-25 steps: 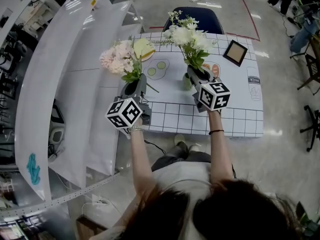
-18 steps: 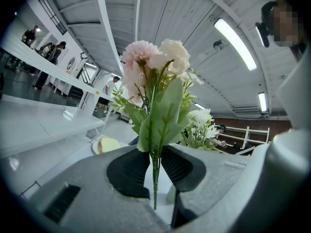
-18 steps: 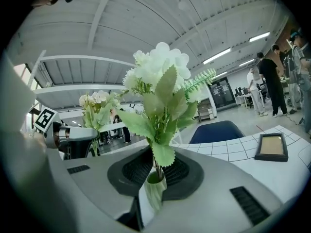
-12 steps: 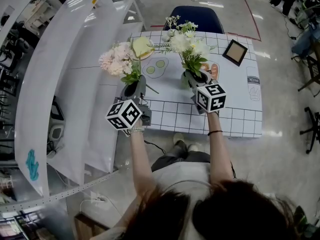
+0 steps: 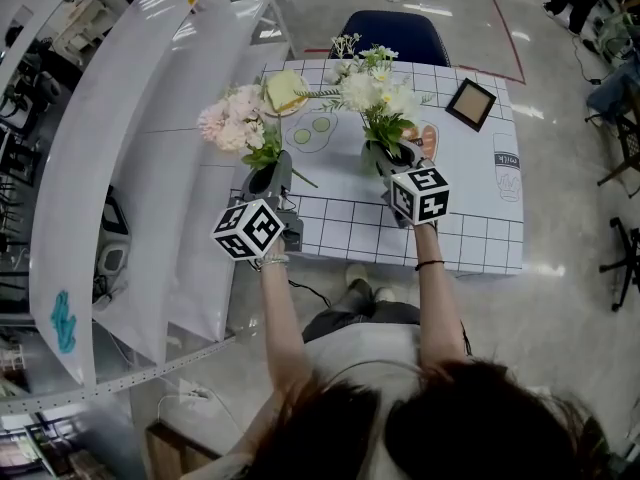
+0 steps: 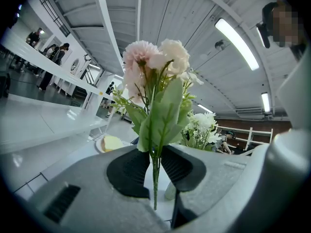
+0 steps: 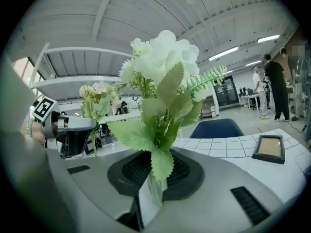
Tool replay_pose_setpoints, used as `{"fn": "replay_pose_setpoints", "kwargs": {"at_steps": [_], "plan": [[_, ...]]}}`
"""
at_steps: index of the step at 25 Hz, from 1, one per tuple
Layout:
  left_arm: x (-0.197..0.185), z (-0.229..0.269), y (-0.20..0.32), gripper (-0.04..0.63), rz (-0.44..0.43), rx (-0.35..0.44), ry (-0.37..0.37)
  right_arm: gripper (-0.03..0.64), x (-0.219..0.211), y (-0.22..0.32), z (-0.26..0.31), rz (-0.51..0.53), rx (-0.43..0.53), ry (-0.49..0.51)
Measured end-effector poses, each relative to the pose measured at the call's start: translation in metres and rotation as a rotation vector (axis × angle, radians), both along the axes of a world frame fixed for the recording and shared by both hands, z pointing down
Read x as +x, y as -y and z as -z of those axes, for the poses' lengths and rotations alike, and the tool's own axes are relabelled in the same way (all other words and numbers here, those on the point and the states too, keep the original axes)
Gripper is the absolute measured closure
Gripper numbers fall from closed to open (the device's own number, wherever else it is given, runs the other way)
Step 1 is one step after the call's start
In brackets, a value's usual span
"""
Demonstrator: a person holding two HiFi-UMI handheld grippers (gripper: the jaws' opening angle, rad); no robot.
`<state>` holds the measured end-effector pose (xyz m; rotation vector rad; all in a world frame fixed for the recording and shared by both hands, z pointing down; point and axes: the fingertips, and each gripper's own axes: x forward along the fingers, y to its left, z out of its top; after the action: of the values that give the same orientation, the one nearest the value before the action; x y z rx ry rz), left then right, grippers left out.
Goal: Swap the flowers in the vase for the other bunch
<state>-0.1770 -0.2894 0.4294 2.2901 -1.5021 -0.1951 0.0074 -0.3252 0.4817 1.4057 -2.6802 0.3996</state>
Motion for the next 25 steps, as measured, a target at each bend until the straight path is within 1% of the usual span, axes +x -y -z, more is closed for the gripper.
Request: {"fn": "replay_pose_setpoints", "kwargs": {"at_steps": [9, 25], "plan": [[0.0021, 0.0005, -0.0062, 0.525, 0.003, 0.001, -0.012, 0.569, -0.0015, -0.0059, -0.0055, 0.017, -0.027, -0.040], [-0.0009, -0.0030, -0.0099, 0.525, 0.020, -0.009, -0.026, 0.569, -0.0045, -0.0057, -0.0097, 0.022, -0.043, -0.045]]}}
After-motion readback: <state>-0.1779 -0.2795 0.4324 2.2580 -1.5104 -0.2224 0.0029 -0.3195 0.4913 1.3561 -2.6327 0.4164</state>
